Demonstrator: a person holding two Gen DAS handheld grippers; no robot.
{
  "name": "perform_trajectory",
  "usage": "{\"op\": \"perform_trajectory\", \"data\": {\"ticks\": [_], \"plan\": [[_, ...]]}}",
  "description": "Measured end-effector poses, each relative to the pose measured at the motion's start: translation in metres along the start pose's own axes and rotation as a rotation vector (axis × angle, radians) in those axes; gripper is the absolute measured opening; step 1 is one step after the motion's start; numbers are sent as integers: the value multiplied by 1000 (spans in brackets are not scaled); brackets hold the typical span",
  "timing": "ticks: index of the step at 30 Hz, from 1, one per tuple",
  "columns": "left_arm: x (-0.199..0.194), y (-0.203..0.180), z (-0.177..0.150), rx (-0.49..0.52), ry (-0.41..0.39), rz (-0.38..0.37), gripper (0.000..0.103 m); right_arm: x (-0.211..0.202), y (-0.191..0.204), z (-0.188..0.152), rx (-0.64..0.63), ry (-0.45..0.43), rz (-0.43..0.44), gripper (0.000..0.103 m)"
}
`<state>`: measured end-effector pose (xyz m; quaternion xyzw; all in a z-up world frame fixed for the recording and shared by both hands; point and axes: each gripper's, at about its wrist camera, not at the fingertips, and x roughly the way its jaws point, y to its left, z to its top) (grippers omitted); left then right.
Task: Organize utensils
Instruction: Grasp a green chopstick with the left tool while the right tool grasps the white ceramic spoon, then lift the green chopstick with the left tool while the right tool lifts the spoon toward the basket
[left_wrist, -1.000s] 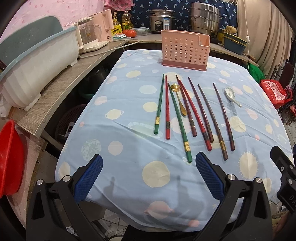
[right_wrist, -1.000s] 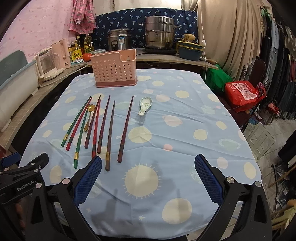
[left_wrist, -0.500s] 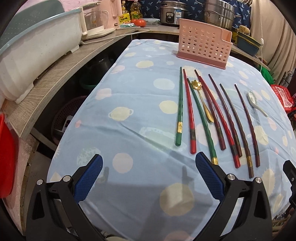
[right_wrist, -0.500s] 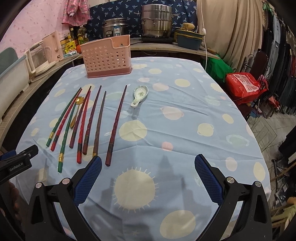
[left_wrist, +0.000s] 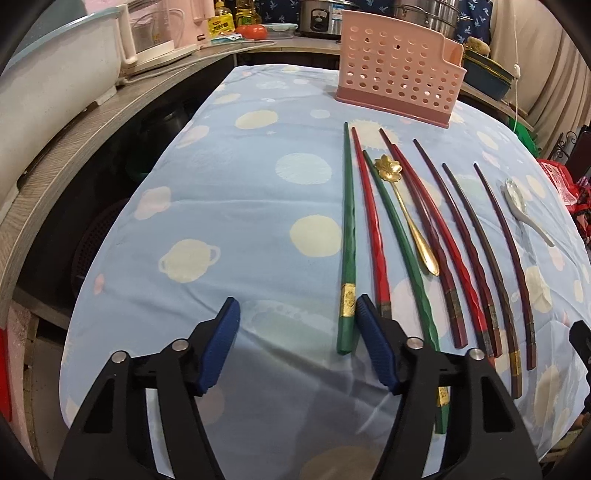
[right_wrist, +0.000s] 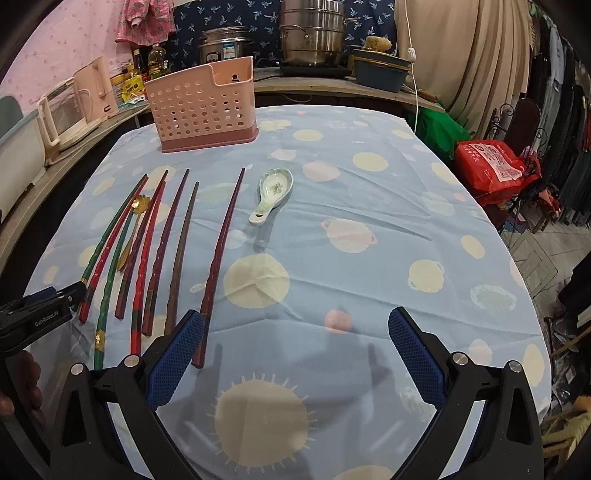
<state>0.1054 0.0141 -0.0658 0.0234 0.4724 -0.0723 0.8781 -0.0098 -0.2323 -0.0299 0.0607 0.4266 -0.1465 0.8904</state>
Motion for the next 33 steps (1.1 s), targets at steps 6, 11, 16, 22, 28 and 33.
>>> {"op": "perform_trajectory", "data": {"ticks": [6, 11, 16, 22, 28, 33], "plan": [[1, -4, 6, 10, -3, -40, 29, 11, 3, 11, 0, 2, 12, 96], [-2, -7, 5, 17, 17, -107, 7, 19, 0, 26, 23, 4, 35, 91], [-1, -8, 6, 4, 28, -122, 7, 34, -5, 49, 71, 8, 86, 80], [-1, -9, 4, -1, 31, -122, 7, 60, -8, 75, 124, 25, 122, 61], [0, -9, 6, -3, 36, -123, 7, 90, -12, 81, 170, 86, 180, 33], [0, -9, 6, -3, 39, -126, 7, 102, -12, 77, 193, 113, 201, 19]]}}
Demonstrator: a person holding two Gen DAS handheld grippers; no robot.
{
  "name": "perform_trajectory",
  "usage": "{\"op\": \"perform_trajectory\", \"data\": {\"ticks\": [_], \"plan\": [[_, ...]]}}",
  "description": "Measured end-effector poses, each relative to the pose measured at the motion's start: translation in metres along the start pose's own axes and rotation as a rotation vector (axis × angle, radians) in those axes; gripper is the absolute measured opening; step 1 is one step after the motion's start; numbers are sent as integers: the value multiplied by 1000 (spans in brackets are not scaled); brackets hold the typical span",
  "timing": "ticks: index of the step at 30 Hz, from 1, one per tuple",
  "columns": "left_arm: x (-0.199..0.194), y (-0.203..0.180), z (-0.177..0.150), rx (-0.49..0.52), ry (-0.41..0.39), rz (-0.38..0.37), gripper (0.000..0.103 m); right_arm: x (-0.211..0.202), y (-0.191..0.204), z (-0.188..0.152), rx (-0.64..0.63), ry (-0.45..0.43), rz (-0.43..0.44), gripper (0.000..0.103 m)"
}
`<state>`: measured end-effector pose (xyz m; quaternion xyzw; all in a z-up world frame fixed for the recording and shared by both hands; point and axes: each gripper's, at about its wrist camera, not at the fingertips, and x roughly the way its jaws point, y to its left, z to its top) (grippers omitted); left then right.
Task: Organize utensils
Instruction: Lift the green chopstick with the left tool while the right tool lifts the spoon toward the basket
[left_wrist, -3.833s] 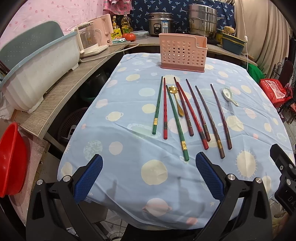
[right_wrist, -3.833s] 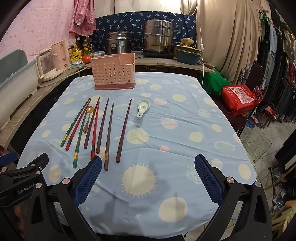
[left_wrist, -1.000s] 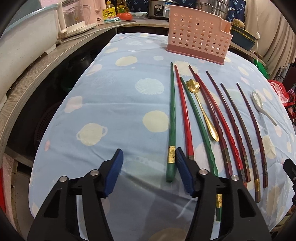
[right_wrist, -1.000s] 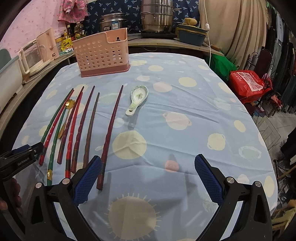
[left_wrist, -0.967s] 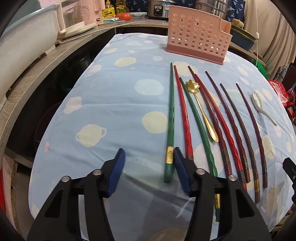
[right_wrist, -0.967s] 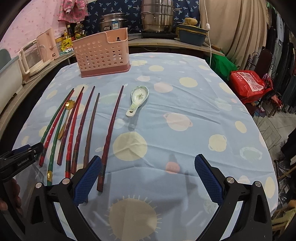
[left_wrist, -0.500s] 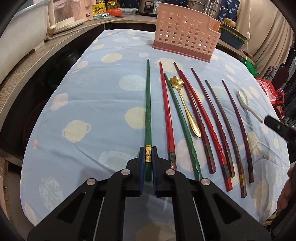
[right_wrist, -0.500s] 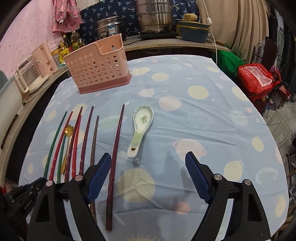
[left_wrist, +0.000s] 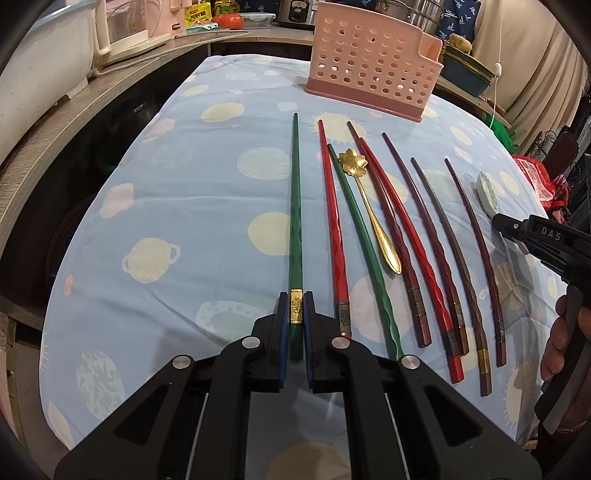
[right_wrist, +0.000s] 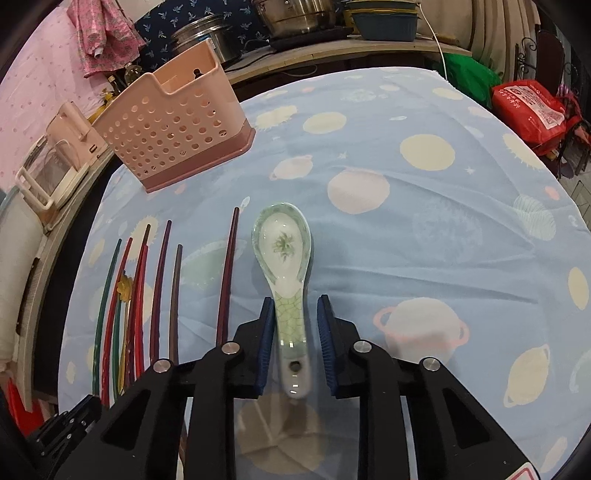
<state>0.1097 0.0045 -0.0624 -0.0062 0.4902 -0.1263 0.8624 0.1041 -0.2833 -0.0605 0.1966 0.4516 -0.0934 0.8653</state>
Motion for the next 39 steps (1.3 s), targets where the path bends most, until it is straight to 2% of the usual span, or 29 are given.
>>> {"op": "perform_trajectory", "data": {"ticks": [4, 15, 28, 39], "plan": [[0, 1, 0, -4, 1, -3, 7, 1, 0, -1, -4, -1, 10, 14], [-5, 1, -1, -10, -4, -22, 7, -16, 3, -9, -35, -34, 2, 14], [-44, 5, -9, -15, -75, -33, 7, -62, 4, -25, -49, -87, 26, 13], [-40, 3, -26, -13, -42, -28, 7, -51, -19, -57, -5, 0, 20, 12]]}}
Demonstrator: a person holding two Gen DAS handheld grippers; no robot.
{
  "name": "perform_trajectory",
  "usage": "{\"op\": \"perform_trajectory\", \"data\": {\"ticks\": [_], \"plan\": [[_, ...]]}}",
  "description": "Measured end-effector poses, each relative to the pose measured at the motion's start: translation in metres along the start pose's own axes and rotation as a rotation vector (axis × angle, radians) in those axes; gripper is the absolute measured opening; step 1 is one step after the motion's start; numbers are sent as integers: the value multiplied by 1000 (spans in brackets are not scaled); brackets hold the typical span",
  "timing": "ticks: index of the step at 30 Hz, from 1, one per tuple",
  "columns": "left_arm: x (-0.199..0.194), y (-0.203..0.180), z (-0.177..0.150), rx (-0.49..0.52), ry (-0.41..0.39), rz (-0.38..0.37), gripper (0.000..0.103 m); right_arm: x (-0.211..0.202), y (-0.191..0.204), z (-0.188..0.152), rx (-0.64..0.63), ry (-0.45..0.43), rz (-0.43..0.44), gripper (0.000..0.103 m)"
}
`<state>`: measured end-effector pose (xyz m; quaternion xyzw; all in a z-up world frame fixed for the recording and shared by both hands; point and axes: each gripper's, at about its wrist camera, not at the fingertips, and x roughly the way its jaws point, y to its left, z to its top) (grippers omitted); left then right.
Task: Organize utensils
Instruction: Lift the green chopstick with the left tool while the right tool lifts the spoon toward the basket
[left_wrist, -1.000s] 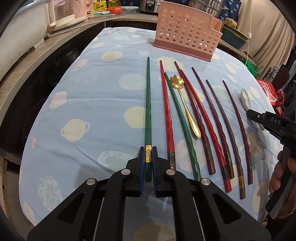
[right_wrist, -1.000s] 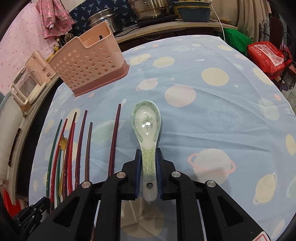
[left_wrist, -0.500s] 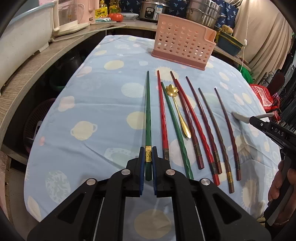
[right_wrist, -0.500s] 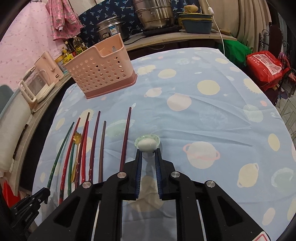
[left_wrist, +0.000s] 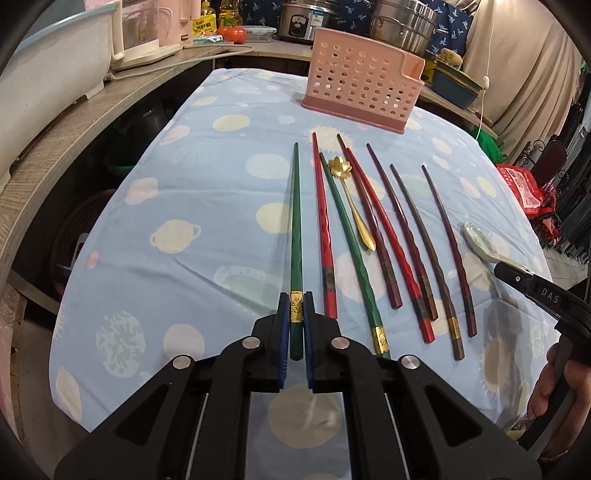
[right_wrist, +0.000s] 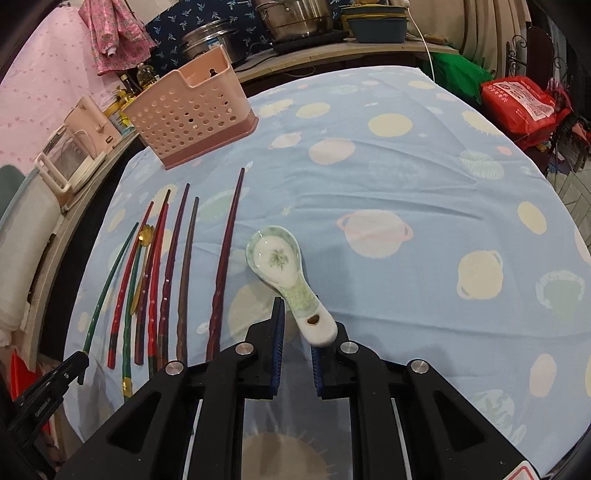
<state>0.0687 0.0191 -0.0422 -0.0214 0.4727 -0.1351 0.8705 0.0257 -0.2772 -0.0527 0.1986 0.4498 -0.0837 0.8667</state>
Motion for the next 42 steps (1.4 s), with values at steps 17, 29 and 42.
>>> {"op": "perform_trajectory", "data": {"ticks": [17, 29, 42], "plan": [[8, -5, -2, 11, 21, 9, 7, -12, -23, 7, 95, -46, 37, 33], [14, -8, 2, 18, 32, 11, 7, 2, -41, 25, 143, -60, 59, 31], [-6, -4, 0, 9, 9, -18, 7, -42, -7, 25, 41, -156, 89, 7]]}}
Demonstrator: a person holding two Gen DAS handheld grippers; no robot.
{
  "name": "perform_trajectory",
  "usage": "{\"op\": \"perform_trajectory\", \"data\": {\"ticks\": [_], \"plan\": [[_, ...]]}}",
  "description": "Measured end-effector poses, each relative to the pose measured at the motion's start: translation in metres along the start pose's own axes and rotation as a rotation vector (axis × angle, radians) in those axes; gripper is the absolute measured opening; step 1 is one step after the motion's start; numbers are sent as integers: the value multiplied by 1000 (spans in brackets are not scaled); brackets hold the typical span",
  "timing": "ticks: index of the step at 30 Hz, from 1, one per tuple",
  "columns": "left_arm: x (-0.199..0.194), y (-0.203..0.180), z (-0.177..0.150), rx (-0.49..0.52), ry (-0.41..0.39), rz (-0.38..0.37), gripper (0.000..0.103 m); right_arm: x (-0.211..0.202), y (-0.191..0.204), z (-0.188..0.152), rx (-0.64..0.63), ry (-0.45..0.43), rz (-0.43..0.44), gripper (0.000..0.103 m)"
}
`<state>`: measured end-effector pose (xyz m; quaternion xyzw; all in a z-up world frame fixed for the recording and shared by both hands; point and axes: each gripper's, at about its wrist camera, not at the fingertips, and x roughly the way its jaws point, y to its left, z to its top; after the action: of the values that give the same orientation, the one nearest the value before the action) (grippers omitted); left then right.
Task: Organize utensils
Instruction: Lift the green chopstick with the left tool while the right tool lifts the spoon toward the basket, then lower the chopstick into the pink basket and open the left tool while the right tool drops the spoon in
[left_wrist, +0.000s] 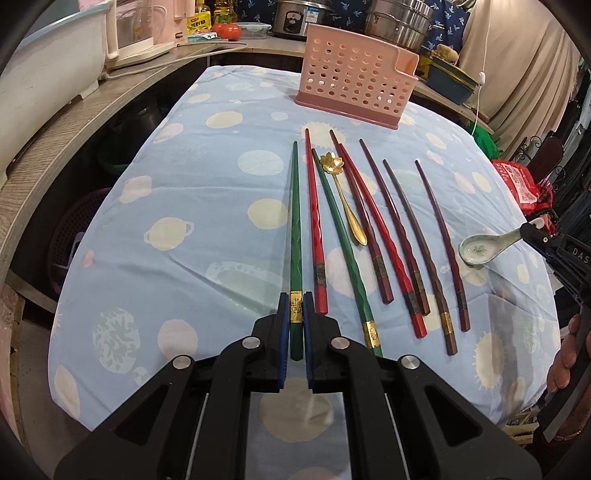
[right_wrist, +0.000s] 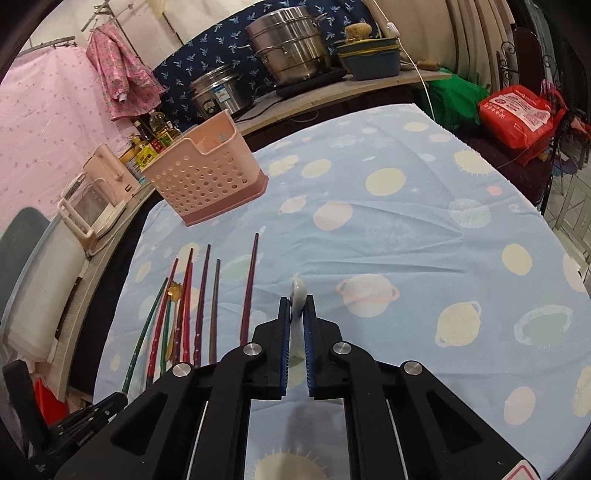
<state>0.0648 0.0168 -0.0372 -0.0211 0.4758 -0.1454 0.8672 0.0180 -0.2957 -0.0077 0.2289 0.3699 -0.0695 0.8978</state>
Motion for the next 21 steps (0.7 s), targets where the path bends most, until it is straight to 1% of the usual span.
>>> {"op": "perform_trajectory", "data": {"ticks": [6, 10, 15, 18, 21], "plan": [[-24, 4, -1, 4, -43, -3, 7, -21, 19, -3, -44, -18, 19, 7], [-50, 5, 14, 12, -110, -2, 7, -38, 33, 6, -79, -52, 28, 7], [-88, 1, 53, 47, -224, 12, 7, -52, 53, 28, -140, -91, 36, 7], [-107, -3, 87, 74, -290, 17, 7, -53, 66, 47, -176, -101, 50, 7], [-122, -7, 122, 95, -349, 36, 7, -51, 78, 65, -210, -111, 42, 7]]}}
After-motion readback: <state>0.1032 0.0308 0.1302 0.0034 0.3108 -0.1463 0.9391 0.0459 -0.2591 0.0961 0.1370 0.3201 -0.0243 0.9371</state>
